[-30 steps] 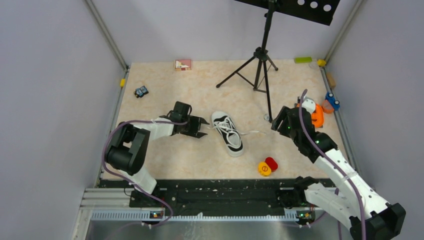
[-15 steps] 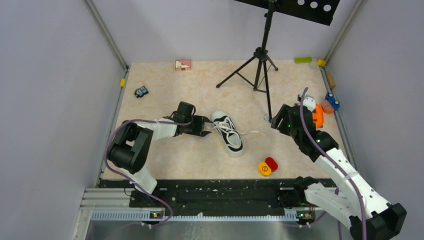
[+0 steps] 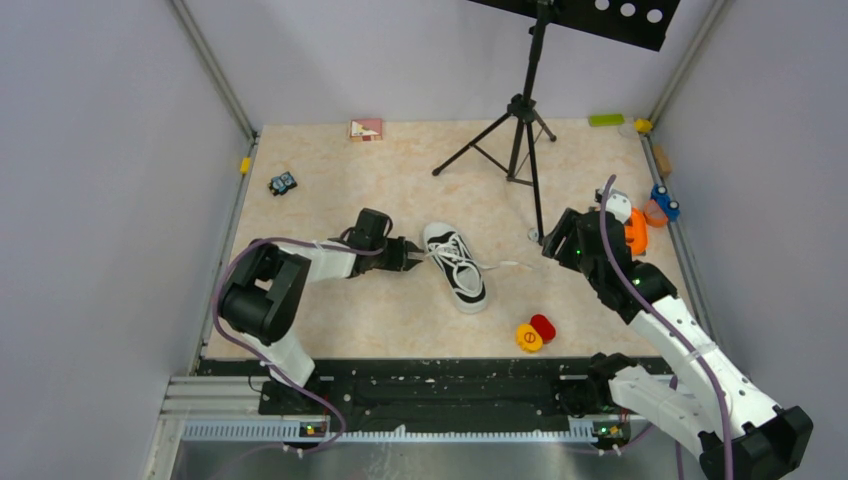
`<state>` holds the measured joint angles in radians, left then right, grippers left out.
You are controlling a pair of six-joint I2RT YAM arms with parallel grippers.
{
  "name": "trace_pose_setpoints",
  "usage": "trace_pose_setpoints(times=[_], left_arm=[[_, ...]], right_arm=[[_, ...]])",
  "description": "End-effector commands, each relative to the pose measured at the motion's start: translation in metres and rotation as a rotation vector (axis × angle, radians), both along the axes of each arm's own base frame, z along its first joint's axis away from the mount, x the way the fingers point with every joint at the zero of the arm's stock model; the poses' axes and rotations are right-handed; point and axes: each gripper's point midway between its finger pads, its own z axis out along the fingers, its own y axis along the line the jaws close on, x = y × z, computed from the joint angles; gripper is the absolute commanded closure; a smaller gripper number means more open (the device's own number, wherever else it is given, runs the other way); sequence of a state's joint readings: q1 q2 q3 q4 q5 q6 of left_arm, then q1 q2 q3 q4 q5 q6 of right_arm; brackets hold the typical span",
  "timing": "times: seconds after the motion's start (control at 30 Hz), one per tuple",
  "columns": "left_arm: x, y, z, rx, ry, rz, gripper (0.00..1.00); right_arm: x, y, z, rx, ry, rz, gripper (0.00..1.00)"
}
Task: Tie the shoes
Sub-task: Cross the shoelace with the shoelace, then tie the shoelace on the shoe.
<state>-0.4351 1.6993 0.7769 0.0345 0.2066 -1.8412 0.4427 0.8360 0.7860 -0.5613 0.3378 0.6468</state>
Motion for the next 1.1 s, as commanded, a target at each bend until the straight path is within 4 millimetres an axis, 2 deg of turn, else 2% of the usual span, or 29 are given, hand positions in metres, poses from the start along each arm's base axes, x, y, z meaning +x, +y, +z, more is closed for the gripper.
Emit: trace_pose_setpoints(times=[0.0, 0.3, 0.37, 0.43, 0.53, 0.7, 0.87, 1.07], left_arm=[[0.004, 0.003, 0.008, 0.018, -0.040, 0.025, 0.71], [0.008, -0.010, 0.004, 0.001, -0.048, -0.002, 0.63], [0.007, -0.009, 0.001, 0.022, -0.024, -0.006, 0.67], [0.004, -0.004, -0.005, 0.065, 0.005, -0.006, 0.75], [0.000, -0.001, -0.006, 0.077, 0.016, -0.008, 1.00], [0.007, 0.006, 0.008, 0.084, -0.052, -0.063, 1.00], [0.004, -0.001, 0.021, 0.068, -0.095, -0.251, 1.00], [-0.003, -0.002, 0.038, 0.101, -0.155, -0.360, 1.00]], right_arm=[[0.008, 0.004, 0.025, 0.040, -0.071, 0.002, 0.41], [0.009, 0.008, 0.028, 0.069, -0.077, 0.003, 0.42], [0.008, 0.007, 0.026, 0.070, -0.073, 0.001, 0.42], [0.007, 0.006, 0.019, 0.070, -0.057, -0.010, 0.42], [0.005, 0.004, 0.003, 0.080, -0.007, -0.055, 0.41], [0.007, 0.004, -0.041, 0.117, 0.124, -0.164, 0.40], [0.014, 0.023, -0.081, 0.233, 0.259, -0.257, 0.40], [0.028, 0.036, -0.101, 0.342, 0.316, -0.380, 0.42]])
